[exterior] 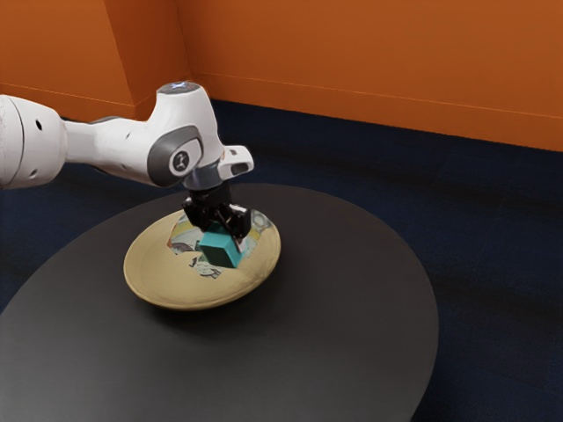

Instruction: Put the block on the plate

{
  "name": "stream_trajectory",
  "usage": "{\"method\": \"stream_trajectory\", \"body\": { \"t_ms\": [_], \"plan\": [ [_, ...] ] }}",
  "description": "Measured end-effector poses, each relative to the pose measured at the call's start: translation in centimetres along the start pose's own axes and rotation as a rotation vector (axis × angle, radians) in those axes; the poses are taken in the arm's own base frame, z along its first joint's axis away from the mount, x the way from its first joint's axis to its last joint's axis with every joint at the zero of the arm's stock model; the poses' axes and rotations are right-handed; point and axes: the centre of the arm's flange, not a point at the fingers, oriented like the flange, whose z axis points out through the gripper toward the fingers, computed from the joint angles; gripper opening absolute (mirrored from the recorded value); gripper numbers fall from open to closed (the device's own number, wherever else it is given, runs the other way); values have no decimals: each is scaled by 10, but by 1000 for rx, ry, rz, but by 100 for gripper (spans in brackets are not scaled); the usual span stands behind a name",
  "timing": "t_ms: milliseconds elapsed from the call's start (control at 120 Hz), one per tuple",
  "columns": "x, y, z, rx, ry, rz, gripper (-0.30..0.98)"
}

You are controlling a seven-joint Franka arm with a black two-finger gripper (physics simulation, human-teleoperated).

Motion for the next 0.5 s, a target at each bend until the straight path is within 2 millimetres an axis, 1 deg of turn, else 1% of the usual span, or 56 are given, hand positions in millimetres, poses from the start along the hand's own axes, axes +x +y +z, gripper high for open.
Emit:
{"method": "stream_trajectory", "body": {
  "t_ms": [100,192,308,392,500],
  "plan": [
    [9,-25,15,6,-18,-46,41],
    [24,-55,33,14,-33,-97,41],
    [30,-80,55,26,-61,-139,41],
    [35,-90,69,29,-73,-156,41],
    [38,-94,81,31,-86,-161,42]
  ]
}}
